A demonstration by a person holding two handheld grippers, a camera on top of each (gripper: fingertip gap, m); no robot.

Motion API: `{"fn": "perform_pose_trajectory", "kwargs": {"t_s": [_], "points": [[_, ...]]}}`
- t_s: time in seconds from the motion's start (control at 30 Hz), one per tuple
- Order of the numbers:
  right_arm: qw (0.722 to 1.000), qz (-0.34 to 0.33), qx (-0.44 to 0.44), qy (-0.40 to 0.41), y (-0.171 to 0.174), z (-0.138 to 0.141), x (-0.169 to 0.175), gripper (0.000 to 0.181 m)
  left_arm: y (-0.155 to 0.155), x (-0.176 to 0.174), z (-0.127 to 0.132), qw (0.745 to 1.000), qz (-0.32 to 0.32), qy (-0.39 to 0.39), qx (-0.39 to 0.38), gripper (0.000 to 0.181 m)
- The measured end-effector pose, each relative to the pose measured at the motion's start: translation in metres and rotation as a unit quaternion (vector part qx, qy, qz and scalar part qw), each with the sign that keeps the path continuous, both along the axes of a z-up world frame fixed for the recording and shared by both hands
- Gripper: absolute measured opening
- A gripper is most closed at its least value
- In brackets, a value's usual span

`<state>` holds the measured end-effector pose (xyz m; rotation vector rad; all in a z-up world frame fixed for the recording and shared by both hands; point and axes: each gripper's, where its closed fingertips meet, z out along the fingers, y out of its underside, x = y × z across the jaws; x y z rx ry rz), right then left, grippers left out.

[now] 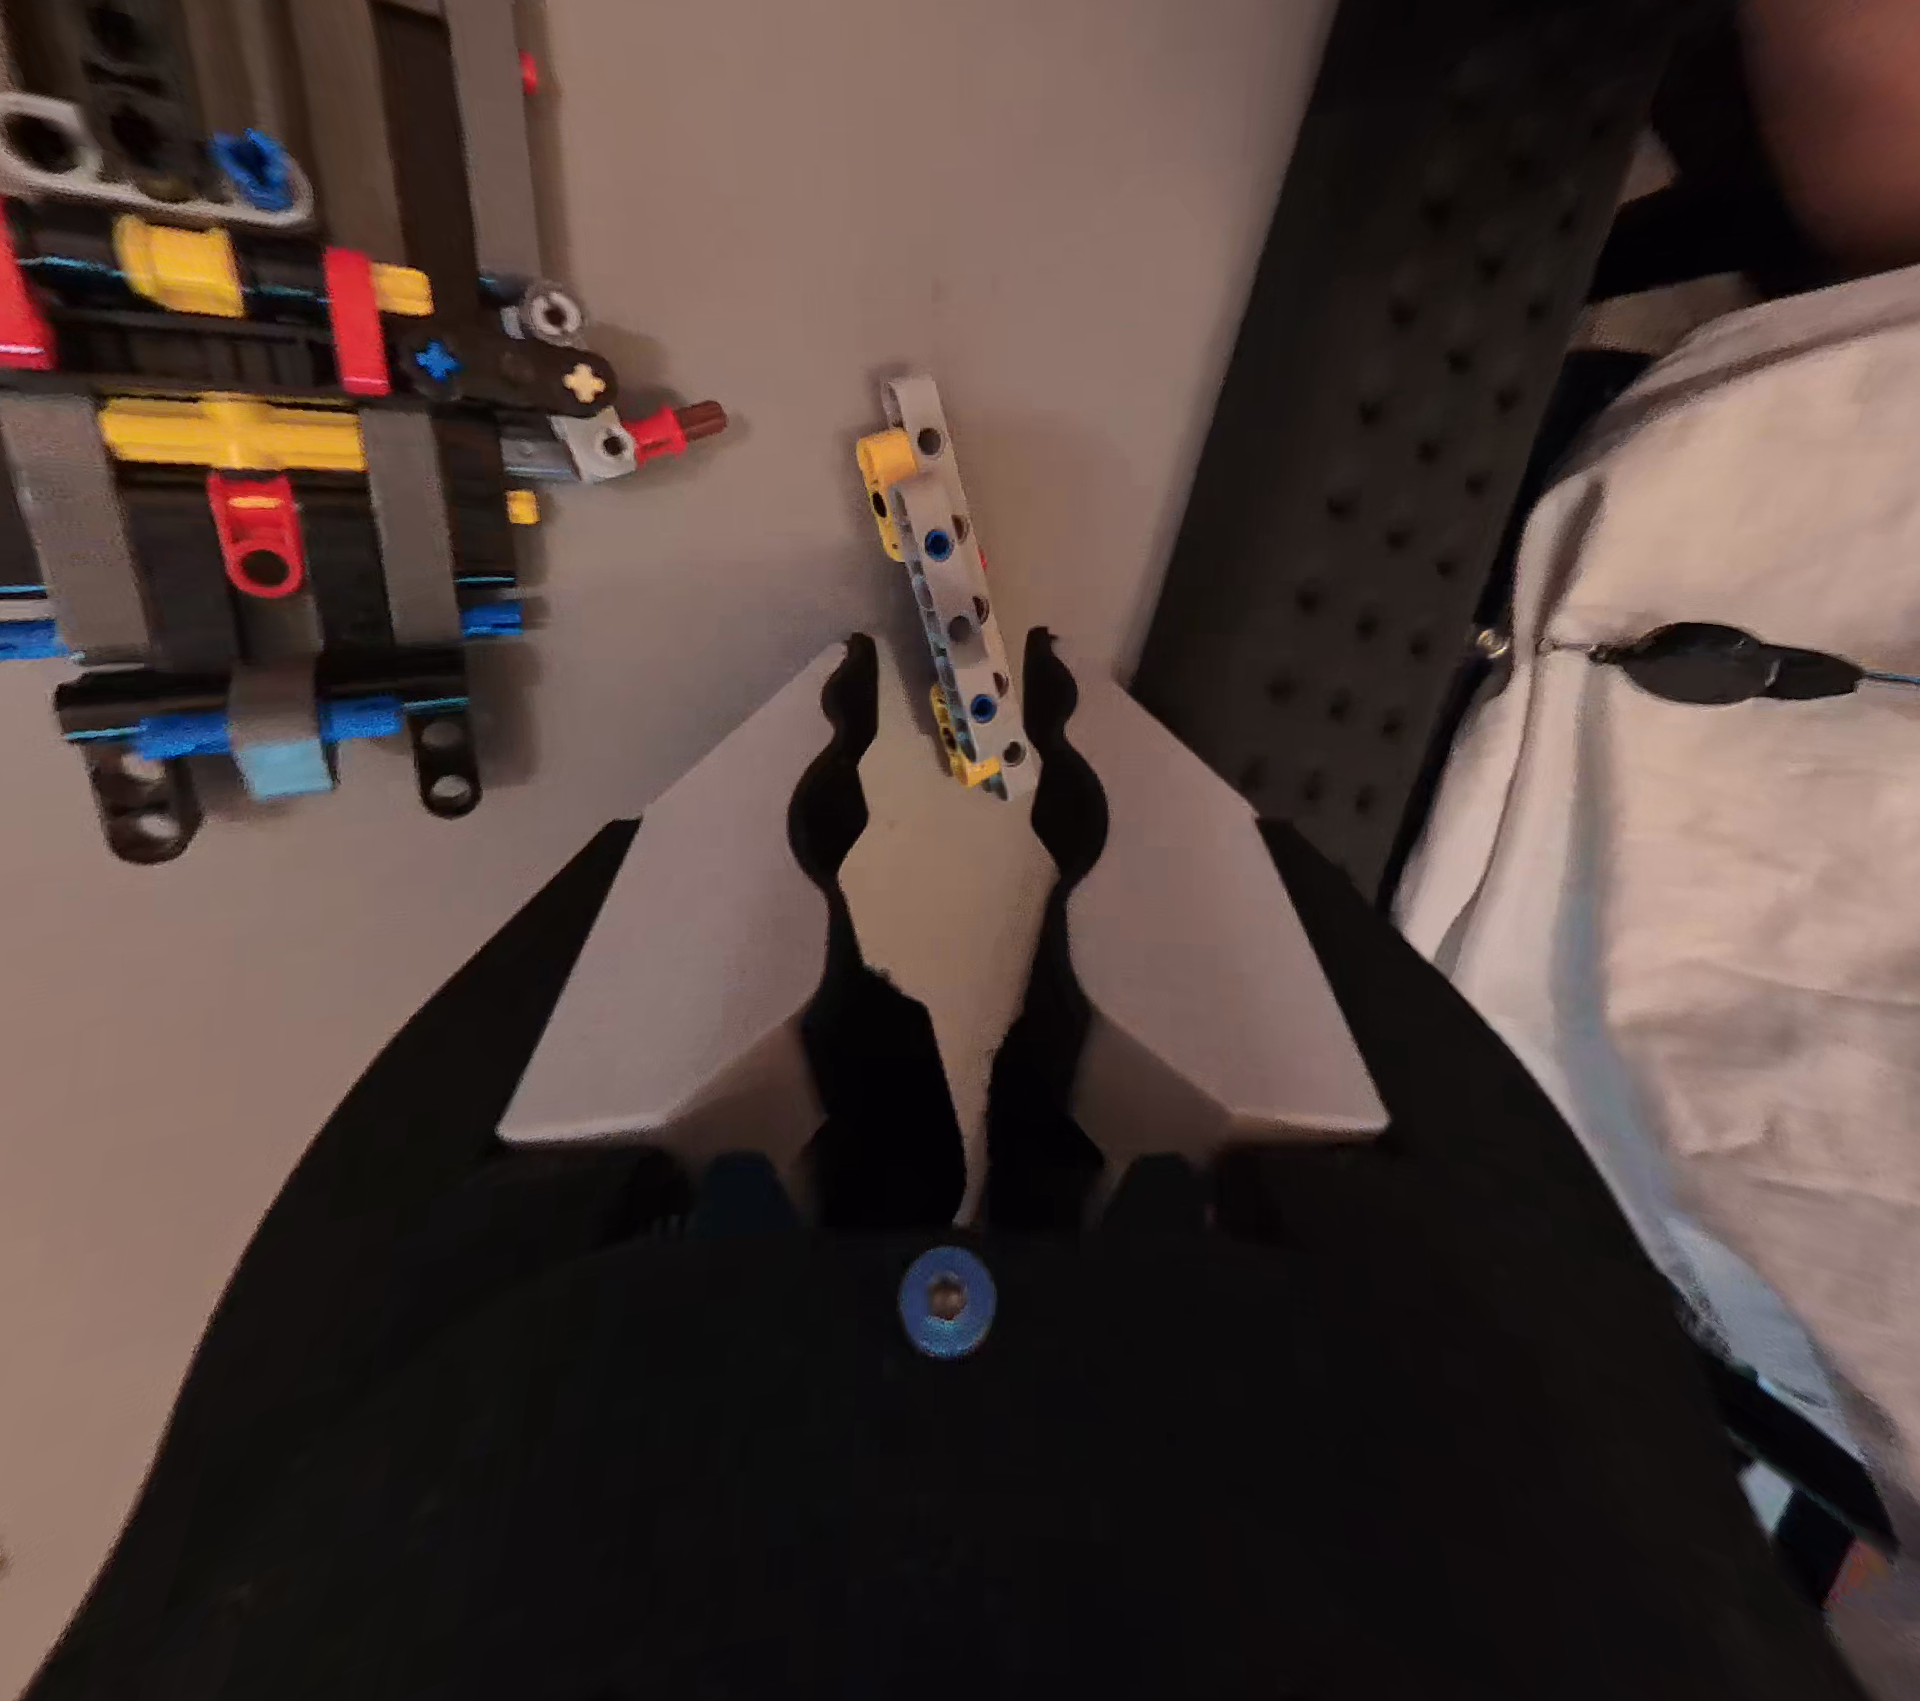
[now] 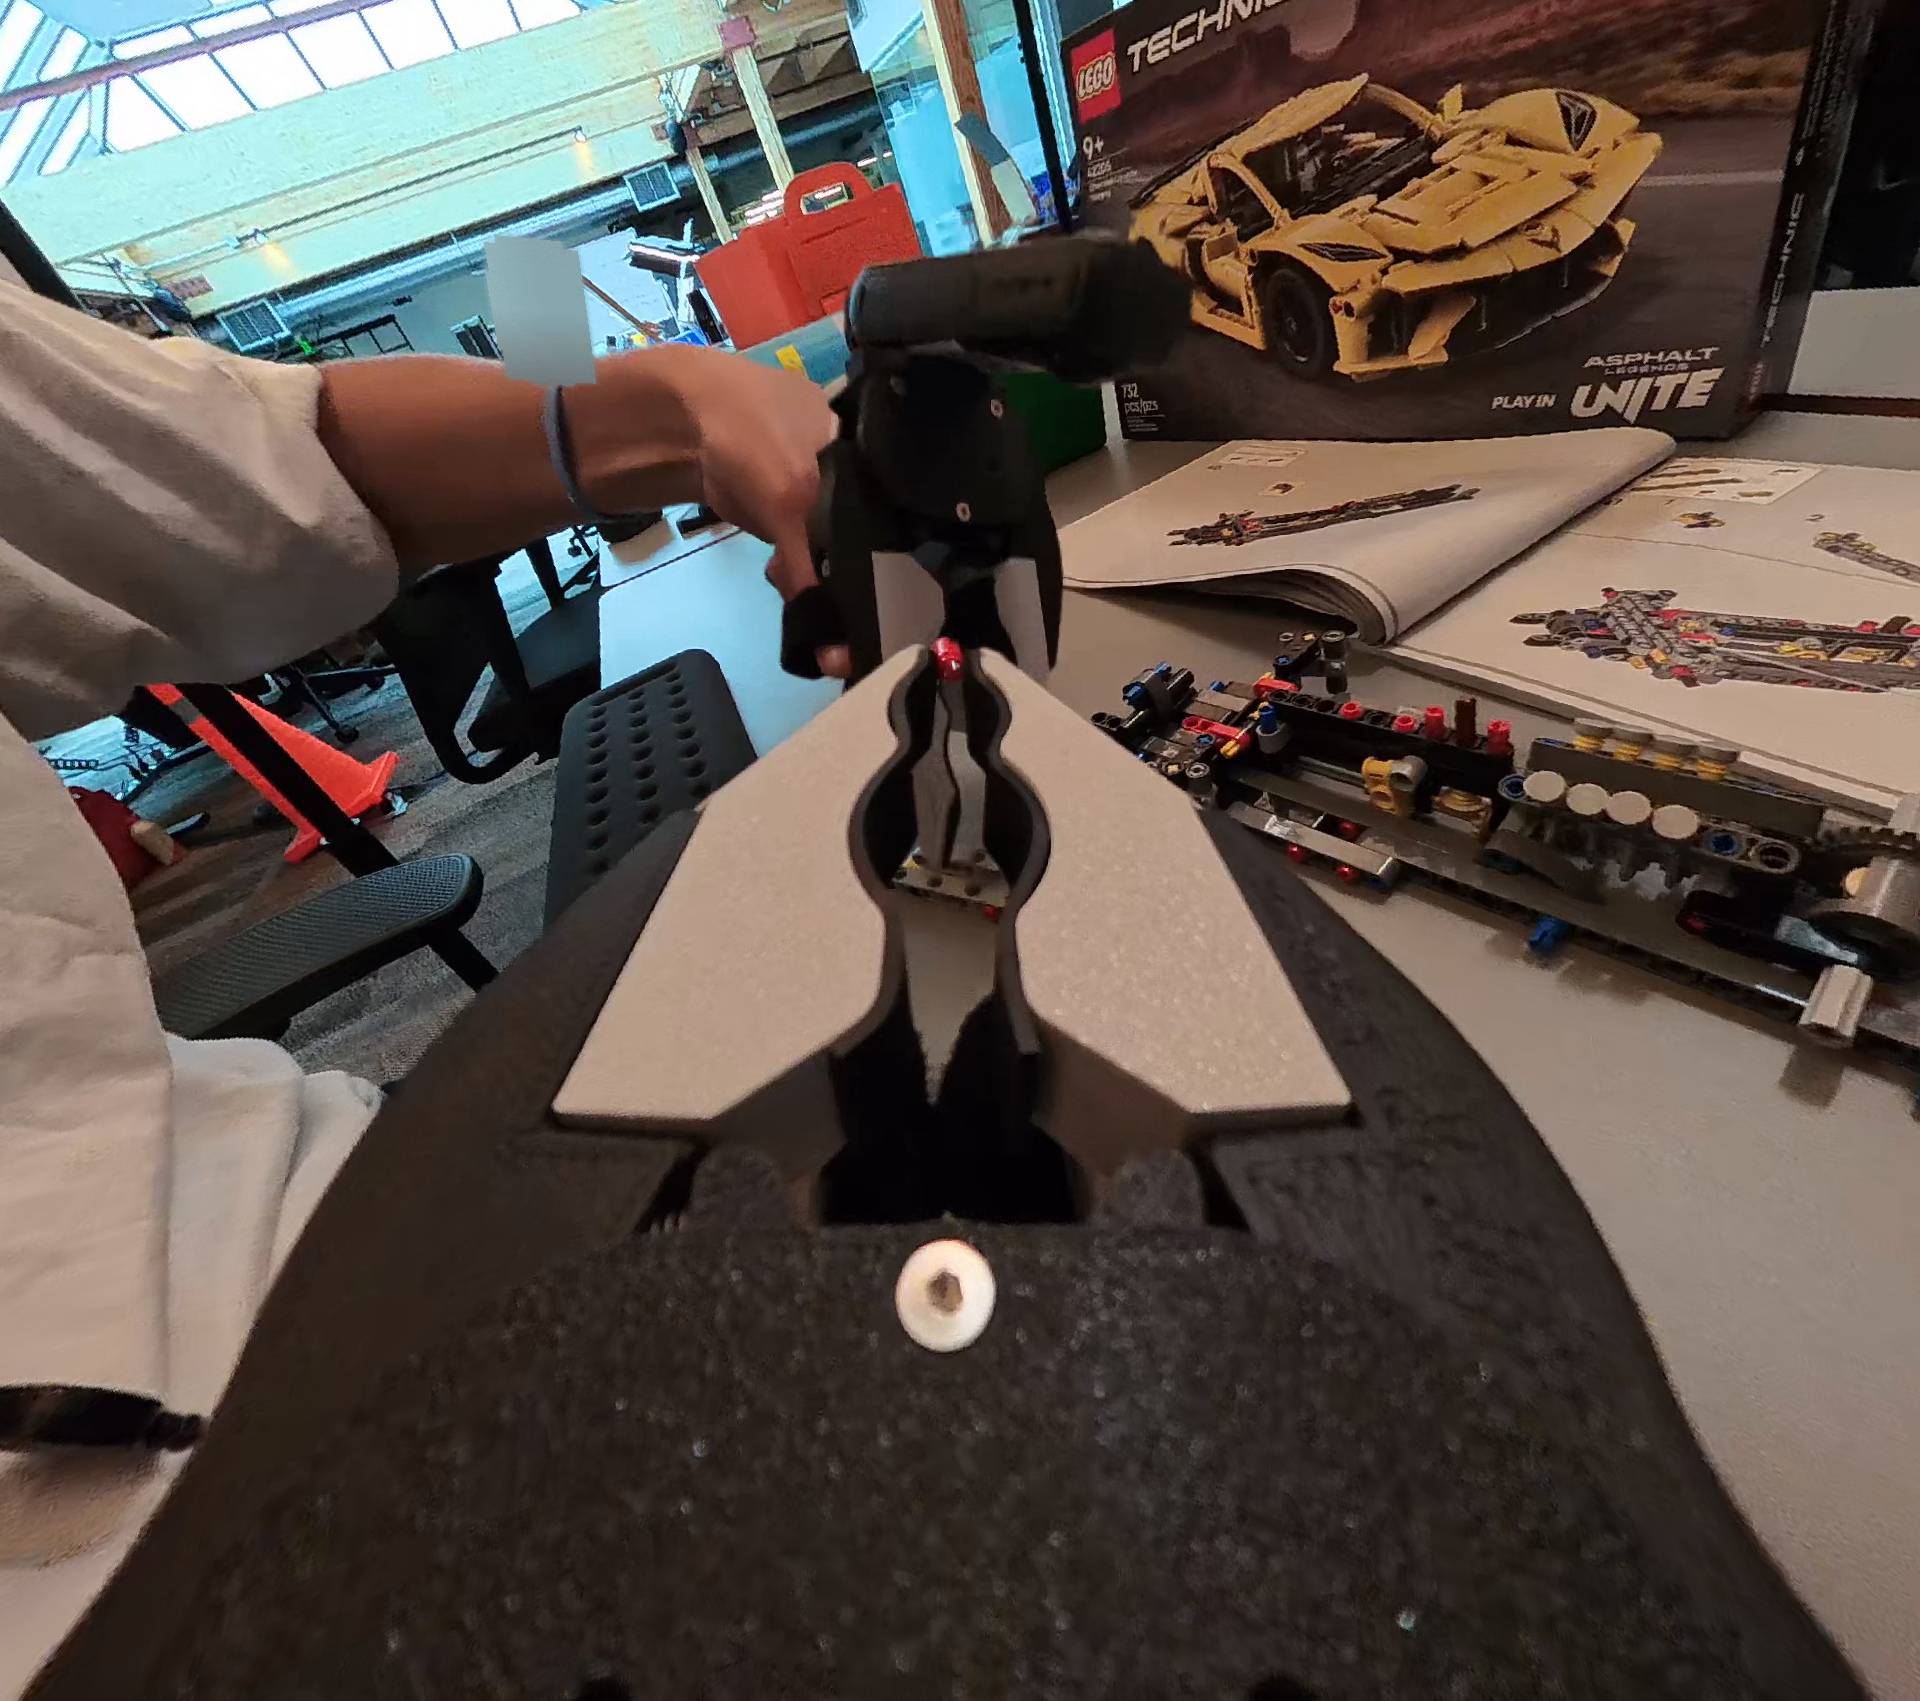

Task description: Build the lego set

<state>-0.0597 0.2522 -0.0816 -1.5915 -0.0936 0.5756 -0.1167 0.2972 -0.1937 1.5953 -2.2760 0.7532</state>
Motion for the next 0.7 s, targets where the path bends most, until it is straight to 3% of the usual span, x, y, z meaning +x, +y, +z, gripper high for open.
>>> {"fn": "perform_pose_trajectory", "kwargs": {"t_s": [0.2,0.27,0.33,0.4,0.53,0.6,0.7], "points": [[1.000,0.000,0.002,0.007,-0.001,0.001,0.001,0.003,-0.016,-0.006,-0.007,0.999,-0.050,-0.012,0.014,0.009],[1.000,-0.012,0.008,0.003,-0.001,0.003,0.004,0.004,-0.016,0.006,0.001,0.998,-0.028,-0.055,-0.003,0.009],[0.999,-0.048,0.022,-0.010,-0.002,0.006,0.014,0.003,-0.019,0.027,0.028,0.989,0.029,-0.118,-0.089,0.009],[0.993,-0.107,0.029,-0.031,-0.003,0.009,0.030,0.004,-0.017,0.051,0.064,0.959,0.091,-0.204,-0.176,0.009],[0.980,-0.158,0.012,-0.121,0.006,0.004,0.032,0.003,-0.015,0.074,0.128,0.860,0.164,-0.351,-0.333,0.008],[0.969,-0.180,0.023,-0.166,0.013,0.011,0.029,0.003,-0.012,0.079,0.141,0.830,0.176,-0.395,-0.352,0.009],[0.971,-0.175,0.022,-0.161,0.026,0.019,0.021,0.004,-0.005,0.083,0.138,0.821,0.176,-0.442,-0.317,0.008]]}}
